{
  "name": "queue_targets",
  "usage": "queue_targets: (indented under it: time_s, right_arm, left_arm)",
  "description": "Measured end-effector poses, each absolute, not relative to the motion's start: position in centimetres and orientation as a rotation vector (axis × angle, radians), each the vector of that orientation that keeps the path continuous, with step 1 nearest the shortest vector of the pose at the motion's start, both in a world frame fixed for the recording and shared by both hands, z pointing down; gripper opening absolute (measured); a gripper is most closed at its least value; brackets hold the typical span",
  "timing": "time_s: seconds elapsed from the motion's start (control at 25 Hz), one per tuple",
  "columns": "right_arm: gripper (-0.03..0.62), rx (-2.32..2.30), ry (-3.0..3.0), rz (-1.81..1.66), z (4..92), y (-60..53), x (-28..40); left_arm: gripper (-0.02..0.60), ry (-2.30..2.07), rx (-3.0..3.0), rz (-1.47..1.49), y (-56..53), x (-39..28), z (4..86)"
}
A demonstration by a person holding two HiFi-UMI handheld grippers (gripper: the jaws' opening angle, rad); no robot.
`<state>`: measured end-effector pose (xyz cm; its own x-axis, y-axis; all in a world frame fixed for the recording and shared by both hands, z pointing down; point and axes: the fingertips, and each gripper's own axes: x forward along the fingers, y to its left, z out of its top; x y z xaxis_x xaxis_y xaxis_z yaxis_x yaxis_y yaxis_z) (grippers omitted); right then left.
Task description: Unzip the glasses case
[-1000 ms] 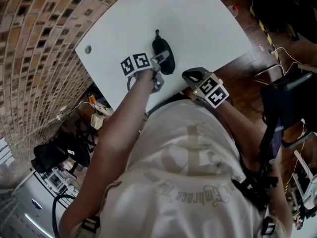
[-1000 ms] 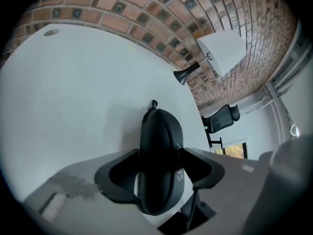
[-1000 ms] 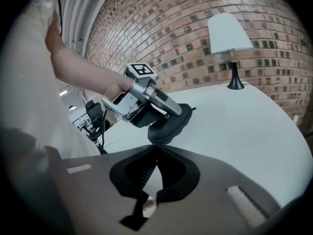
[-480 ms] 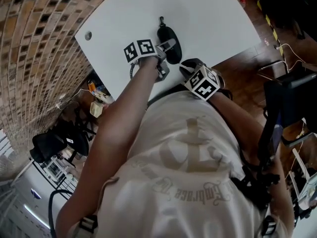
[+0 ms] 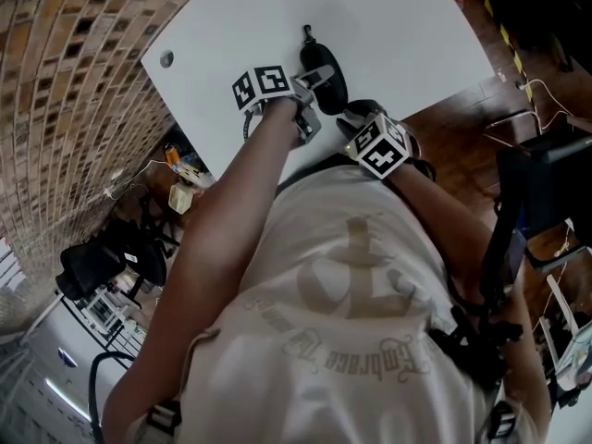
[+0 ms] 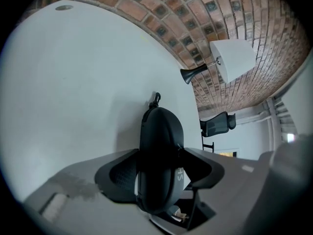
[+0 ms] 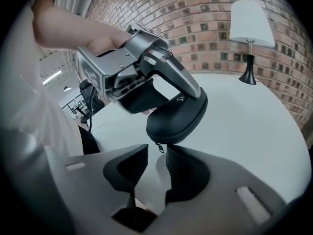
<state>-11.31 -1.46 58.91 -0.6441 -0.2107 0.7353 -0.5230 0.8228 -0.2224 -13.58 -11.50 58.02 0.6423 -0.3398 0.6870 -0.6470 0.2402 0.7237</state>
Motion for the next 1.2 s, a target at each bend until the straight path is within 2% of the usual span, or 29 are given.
queue_targets:
  time_s: [0.12,1.2]
  right_arm:
    - [0.018,0.536,-2.274,0.549,58.5,-1.1,-11.5]
    - [0.008,0.444,-2.233,0.525,58.9,0.0,-10.8]
  left_arm:
    - [0.298,-0.915,1.372,0.268,-11.5,-13.7,58.0]
    - [0.296,-0.890,1.520,0.476,-10.8,-13.6,58.5]
